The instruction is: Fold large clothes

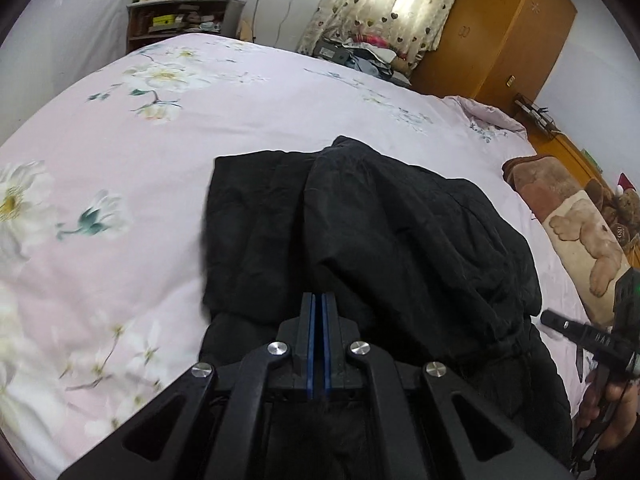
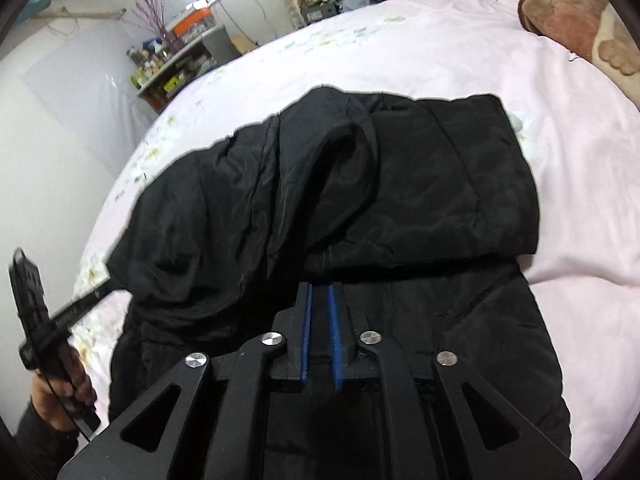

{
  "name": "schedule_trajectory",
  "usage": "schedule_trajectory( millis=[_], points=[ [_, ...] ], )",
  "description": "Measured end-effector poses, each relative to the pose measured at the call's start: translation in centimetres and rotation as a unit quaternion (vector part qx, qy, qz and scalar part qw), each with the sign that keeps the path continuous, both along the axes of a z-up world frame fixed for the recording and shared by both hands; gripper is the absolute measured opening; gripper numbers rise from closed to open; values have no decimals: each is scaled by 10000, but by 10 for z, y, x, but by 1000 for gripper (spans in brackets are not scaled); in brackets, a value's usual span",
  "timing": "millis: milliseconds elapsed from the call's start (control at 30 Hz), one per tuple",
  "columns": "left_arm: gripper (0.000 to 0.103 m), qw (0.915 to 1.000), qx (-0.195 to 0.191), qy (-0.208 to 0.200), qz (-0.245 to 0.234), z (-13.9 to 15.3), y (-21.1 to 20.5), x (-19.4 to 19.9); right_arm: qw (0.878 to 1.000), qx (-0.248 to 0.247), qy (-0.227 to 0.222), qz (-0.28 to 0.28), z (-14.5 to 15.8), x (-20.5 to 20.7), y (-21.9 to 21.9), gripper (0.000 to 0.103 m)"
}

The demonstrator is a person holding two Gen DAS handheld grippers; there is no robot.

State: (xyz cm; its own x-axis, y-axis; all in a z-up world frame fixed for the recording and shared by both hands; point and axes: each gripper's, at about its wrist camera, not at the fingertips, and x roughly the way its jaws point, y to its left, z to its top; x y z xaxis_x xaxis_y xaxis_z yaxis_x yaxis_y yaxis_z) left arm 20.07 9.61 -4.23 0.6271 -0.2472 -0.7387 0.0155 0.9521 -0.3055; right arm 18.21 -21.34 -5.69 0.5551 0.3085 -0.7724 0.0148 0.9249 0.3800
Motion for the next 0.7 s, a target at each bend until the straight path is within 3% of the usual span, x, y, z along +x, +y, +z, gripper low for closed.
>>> schedule_trajectory(
  millis=[100, 133, 167, 233, 400, 433, 500, 600, 700],
  points=[
    [8, 9998, -102, -186, 49, 12, 0, -4, 9989, 428, -182, -110, 9, 2, -7, 49],
    [18, 9996, -155, -250, 25, 16, -2, -4, 9978, 607, -225, -130, 11, 6, -7, 52],
    [36, 9993, -209, -314, -40, 19, -6, 0, 9970, 735, -225, -129, 10, 12, -6, 52],
    [50, 9989, -187, -412, -147, 23, -16, 13, 9963, 829, -160, -132, 5, 23, 0, 52],
    [50, 9982, -229, -260, -489, 15, -50, 40, 9924, 1220, 183, -7, -24, 56, 9, 51],
    [50, 9979, -282, -227, -536, 14, -54, 41, 9908, 1310, 348, 36, -32, 62, 13, 40],
    [49, 9971, -359, -271, -609, 14, -58, 38, 9917, 1207, 429, 67, -37, 62, 20, 5],
    [50, 9965, -227, -407, -692, 11, -57, 28, 9932, 1153, 68, 177, -26, 47, 26, 4],
    [50, 9981, -180, 26, -591, -25, -49, 24, 9958, 848, 328, 114, -54, 35, 28, 4]
  ],
)
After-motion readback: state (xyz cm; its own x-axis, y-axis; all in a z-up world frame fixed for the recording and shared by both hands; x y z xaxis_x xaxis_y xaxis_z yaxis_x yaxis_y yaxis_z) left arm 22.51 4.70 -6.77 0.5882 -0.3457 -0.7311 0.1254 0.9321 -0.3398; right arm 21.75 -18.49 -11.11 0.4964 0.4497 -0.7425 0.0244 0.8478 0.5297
